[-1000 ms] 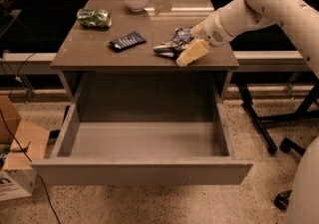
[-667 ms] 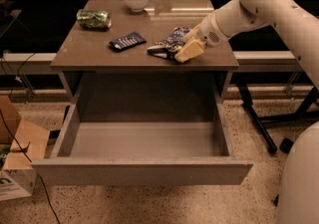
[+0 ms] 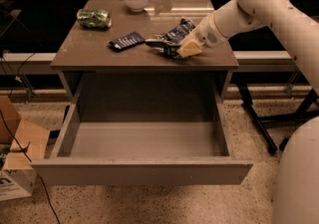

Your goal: Place blue chip bag into top drawer

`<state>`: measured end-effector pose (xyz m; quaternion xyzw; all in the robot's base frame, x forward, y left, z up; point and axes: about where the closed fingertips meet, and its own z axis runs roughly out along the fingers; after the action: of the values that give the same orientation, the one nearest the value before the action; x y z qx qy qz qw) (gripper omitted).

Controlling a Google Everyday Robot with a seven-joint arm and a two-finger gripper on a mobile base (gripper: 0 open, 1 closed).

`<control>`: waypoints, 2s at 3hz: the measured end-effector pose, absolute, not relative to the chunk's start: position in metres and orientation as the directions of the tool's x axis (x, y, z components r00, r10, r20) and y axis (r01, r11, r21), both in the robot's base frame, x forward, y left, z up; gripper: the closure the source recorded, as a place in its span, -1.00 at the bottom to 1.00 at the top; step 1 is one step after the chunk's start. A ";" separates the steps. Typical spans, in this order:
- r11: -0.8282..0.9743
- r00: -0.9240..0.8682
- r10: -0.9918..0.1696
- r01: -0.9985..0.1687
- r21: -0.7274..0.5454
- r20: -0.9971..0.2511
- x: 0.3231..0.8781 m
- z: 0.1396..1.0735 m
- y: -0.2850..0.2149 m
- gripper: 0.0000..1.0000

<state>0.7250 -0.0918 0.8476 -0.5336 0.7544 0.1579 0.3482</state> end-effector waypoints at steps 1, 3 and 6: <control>0.357 -0.140 -0.698 -0.918 -0.171 -0.703 0.721 0.865 -0.081 1.00; 0.174 0.087 -0.696 -0.943 -0.285 -0.712 0.670 0.922 -0.047 1.00; -0.123 0.221 -0.593 -0.975 -0.184 -0.774 0.565 0.924 -0.016 1.00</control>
Offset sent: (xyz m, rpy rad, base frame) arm -0.0526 0.0459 0.0927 0.0227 -0.2048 0.2065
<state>0.5647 -0.0159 0.9238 -0.6982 0.5615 0.2724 0.3507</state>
